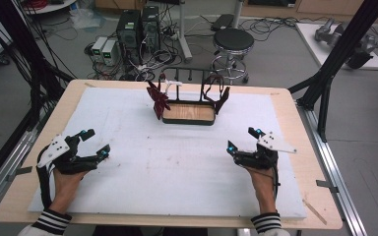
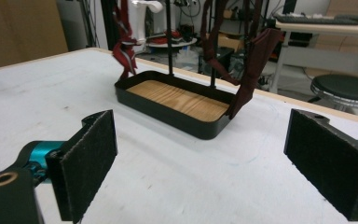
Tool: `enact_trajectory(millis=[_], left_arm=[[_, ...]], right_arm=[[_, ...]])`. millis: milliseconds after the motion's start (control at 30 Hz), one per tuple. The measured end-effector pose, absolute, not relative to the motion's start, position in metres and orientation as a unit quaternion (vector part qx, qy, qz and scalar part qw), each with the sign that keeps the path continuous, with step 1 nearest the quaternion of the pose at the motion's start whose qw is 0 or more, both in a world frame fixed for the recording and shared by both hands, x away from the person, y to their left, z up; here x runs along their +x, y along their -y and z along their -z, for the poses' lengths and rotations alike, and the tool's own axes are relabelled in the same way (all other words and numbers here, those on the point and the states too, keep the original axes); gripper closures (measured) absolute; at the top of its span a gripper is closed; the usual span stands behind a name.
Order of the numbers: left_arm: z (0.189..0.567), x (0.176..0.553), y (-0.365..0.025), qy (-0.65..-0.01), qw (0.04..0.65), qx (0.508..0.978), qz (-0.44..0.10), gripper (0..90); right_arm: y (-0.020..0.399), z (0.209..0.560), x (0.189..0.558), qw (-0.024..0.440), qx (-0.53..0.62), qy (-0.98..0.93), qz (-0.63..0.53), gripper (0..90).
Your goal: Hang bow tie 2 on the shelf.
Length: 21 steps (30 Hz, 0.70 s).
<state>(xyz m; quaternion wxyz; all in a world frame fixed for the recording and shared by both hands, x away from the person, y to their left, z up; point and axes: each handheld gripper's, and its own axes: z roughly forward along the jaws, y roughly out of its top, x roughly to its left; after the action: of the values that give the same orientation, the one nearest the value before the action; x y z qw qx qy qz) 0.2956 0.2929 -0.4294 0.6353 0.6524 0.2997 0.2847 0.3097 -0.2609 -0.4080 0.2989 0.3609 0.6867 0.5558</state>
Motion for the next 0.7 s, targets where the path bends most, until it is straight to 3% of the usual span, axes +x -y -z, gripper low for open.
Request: enact_trajectory(millis=[333,700], left_arm=[[0.439,0.287,-0.291,-0.298,0.633,0.651,-0.294,15.7],[0.451,0.279,-0.297,-0.309,0.635,0.64,-0.303,15.7]], right_arm=[[0.27,0.425,0.274,0.325,0.343,-0.664,-0.58,8.6],[0.277,0.446,0.265,0.326,0.353,-0.654,-0.584,8.6]])
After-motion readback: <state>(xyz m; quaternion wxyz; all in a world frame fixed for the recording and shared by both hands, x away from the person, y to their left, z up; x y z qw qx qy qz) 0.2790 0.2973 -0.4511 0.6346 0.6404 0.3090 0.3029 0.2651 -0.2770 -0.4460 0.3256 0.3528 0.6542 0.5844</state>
